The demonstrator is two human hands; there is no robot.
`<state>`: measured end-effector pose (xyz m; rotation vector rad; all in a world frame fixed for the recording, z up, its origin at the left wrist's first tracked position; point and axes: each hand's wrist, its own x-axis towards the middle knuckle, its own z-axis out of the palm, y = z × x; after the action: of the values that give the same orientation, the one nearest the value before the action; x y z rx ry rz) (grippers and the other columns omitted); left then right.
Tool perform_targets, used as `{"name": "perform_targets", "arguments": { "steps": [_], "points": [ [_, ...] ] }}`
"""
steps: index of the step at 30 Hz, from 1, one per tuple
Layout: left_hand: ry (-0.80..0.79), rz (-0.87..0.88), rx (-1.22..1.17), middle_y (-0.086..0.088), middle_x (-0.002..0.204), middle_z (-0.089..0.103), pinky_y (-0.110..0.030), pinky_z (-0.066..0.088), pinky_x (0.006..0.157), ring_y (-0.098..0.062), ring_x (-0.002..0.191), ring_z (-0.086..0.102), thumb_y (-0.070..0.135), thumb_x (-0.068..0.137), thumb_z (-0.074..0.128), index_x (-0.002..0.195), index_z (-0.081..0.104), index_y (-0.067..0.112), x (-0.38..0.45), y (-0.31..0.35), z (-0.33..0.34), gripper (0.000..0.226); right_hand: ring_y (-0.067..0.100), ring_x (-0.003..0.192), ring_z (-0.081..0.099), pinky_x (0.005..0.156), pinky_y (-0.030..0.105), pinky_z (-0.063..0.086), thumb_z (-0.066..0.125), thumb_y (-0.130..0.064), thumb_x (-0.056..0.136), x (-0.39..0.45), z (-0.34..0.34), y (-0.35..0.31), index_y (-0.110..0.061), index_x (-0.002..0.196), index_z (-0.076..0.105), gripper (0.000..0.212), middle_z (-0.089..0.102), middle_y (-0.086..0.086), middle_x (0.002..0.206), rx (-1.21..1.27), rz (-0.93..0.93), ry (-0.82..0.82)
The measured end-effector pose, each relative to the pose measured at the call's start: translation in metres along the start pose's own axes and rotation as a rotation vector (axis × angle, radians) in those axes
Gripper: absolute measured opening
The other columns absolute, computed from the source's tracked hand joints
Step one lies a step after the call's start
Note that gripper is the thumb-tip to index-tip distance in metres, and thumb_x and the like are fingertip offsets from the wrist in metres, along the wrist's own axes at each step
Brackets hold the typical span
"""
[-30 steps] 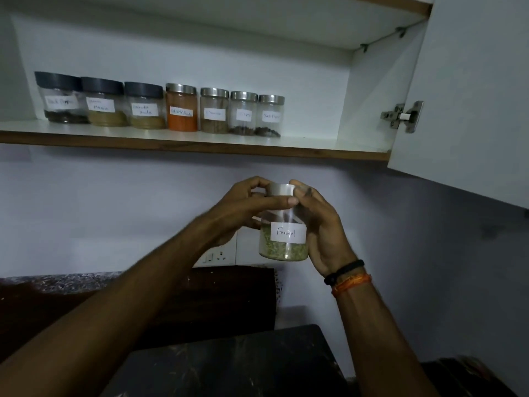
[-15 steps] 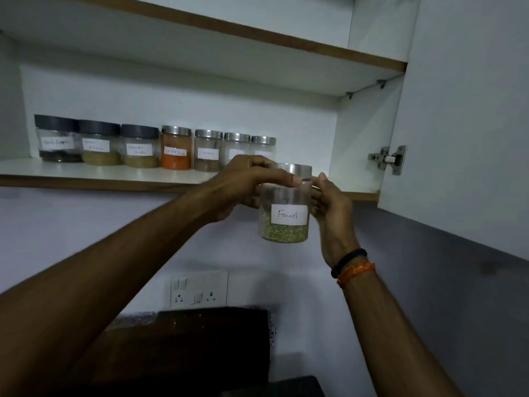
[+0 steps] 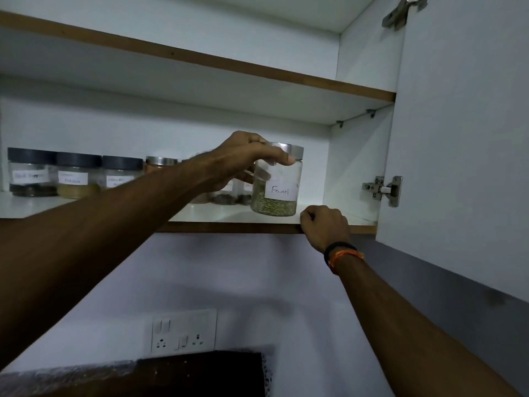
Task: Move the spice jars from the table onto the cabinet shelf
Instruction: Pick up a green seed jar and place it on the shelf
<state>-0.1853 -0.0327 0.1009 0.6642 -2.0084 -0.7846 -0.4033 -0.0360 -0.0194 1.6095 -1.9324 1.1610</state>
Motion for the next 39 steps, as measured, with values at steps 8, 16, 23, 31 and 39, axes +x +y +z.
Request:
{"name": "perform_targets", "arguments": {
  "steps": [8,16,23,31,39],
  "points": [
    [-0.006,-0.041,0.018,-0.007,0.111,0.068,-0.038,0.058,0.082,-0.029,0.102,0.067,0.033,0.076,0.081,0.112,0.064,0.008,0.064,-0.04,0.007,0.047,0.022,0.055,0.056,0.059,0.028,0.043,0.029,-0.034,0.086,0.007,0.025,0.016,-0.019,0.075,0.07,0.045,0.065,0.0,0.062,-0.205,-0.112,0.214],
    [-0.043,-0.099,0.001,-0.009,0.116,0.065,-0.039,0.058,0.082,-0.029,0.105,0.064,0.029,0.075,0.084,0.122,0.056,0.008,0.109,-0.081,0.027,0.058,0.021,0.047,0.052,0.058,0.028,0.042,0.036,-0.034,0.082,0.012,0.041,0.024,-0.015,0.064,0.073,0.045,0.064,0.001,0.054,-0.064,-0.138,0.464],
    [-0.063,-0.073,0.056,-0.01,0.116,0.064,-0.041,0.06,0.083,-0.029,0.105,0.065,0.032,0.077,0.084,0.122,0.055,0.01,0.136,-0.094,0.042,0.058,0.019,0.046,0.05,0.059,0.028,0.043,0.038,-0.033,0.083,0.014,0.044,0.027,-0.015,0.062,0.071,0.044,0.062,0.0,0.053,-0.021,-0.168,0.506],
    [-0.08,0.271,0.61,-0.001,0.112,0.071,-0.038,0.05,0.087,-0.018,0.104,0.061,0.049,0.076,0.08,0.107,0.074,0.013,0.157,-0.081,0.038,0.048,0.019,0.046,0.05,0.058,0.028,0.044,0.04,-0.032,0.083,0.015,0.047,0.027,-0.014,0.062,0.071,0.042,0.062,0.001,0.052,0.015,-0.195,0.553],
    [-0.167,0.32,0.915,-0.006,0.102,0.075,-0.031,0.049,0.076,-0.017,0.086,0.063,0.049,0.078,0.079,0.104,0.074,0.008,0.192,-0.077,0.042,0.049,0.02,0.046,0.051,0.06,0.028,0.043,0.04,-0.032,0.082,0.014,0.046,0.026,-0.013,0.062,0.071,0.042,0.062,0.001,0.052,0.032,-0.207,0.568]
  ]
}}
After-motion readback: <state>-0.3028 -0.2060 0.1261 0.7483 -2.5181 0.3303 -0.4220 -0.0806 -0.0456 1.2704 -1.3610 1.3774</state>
